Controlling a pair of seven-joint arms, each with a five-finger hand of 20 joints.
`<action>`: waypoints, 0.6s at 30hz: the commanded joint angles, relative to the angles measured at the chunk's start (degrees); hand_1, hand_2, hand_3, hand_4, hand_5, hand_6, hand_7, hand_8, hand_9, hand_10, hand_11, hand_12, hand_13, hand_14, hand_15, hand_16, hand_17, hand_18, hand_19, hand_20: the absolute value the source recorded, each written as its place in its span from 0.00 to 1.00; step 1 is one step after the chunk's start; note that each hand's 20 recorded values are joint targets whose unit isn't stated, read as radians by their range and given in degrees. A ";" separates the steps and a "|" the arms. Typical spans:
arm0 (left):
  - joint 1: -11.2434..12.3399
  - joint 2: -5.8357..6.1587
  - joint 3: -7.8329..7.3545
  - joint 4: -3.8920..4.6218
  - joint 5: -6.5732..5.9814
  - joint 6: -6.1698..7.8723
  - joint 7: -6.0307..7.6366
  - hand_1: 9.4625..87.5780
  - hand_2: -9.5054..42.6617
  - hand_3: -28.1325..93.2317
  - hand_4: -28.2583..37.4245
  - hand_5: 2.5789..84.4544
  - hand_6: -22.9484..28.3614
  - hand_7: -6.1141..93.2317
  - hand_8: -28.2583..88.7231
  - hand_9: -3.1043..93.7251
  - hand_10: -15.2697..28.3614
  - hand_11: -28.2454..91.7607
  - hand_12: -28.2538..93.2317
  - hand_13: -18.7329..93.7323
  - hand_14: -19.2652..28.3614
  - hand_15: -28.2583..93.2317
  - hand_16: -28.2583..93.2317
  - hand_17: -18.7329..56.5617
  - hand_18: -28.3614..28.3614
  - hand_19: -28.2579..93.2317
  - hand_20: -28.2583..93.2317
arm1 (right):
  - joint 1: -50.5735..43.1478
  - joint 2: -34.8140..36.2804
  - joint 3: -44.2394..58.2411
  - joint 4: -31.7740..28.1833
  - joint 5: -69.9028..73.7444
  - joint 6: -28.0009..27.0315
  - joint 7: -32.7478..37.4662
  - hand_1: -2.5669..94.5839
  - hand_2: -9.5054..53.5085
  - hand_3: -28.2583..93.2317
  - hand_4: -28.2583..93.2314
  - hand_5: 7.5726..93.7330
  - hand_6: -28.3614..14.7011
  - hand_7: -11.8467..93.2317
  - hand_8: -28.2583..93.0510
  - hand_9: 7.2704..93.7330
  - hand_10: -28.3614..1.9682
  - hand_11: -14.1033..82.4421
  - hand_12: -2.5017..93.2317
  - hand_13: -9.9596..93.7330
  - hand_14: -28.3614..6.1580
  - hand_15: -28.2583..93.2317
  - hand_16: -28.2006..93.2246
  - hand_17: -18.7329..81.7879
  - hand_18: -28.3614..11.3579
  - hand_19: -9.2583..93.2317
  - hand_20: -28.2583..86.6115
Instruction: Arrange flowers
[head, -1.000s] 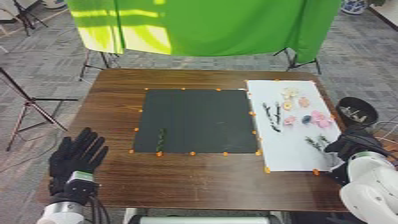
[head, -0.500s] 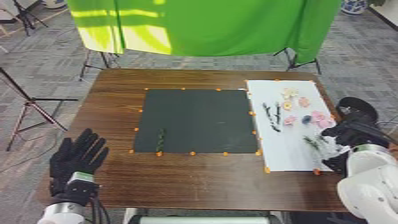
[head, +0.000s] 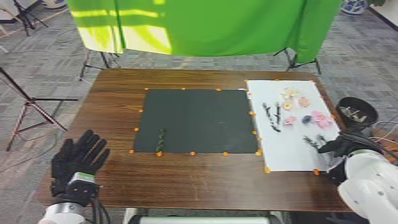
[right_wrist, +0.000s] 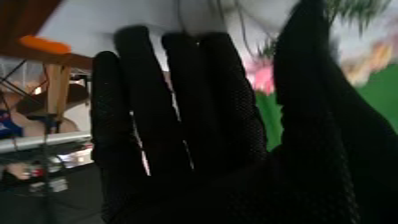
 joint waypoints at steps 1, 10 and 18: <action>0.04 -0.12 0.53 0.18 -0.60 0.24 -0.60 0.22 0.50 0.82 0.00 0.50 0.66 0.21 0.17 0.35 0.73 0.45 0.32 0.35 0.76 0.55 0.17 0.14 0.76 0.53 0.31 | -1.82 -0.57 -2.17 1.67 0.20 6.83 -0.90 0.61 0.00 0.79 0.00 0.85 0.66 0.35 0.26 0.93 0.56 0.26 0.32 0.75 0.55 0.44 0.44 0.43 0.23 0.75 0.40; 0.58 -0.40 0.56 -0.02 -0.72 0.47 -0.58 0.22 0.50 0.82 0.00 0.50 0.66 0.21 0.17 0.36 0.73 0.45 0.32 0.35 0.76 0.55 0.17 0.14 0.76 0.54 0.31 | -2.22 0.41 -0.96 -2.78 1.41 11.81 -3.12 0.60 0.00 0.84 0.00 0.87 0.63 0.38 0.29 0.96 0.56 0.26 0.37 0.78 0.60 0.42 0.51 0.44 0.24 0.75 0.40; 1.34 -0.17 0.44 -0.50 -0.82 0.83 -0.14 0.22 0.50 0.82 0.00 0.50 0.66 0.21 0.17 0.36 0.73 0.45 0.32 0.35 0.76 0.55 0.16 0.14 0.76 0.54 0.31 | 1.11 1.47 -2.14 -6.83 3.49 13.29 -4.02 0.58 0.00 0.87 0.01 0.88 0.61 0.39 0.31 0.98 0.54 0.28 0.39 0.80 0.62 0.42 0.53 0.44 0.23 0.75 0.41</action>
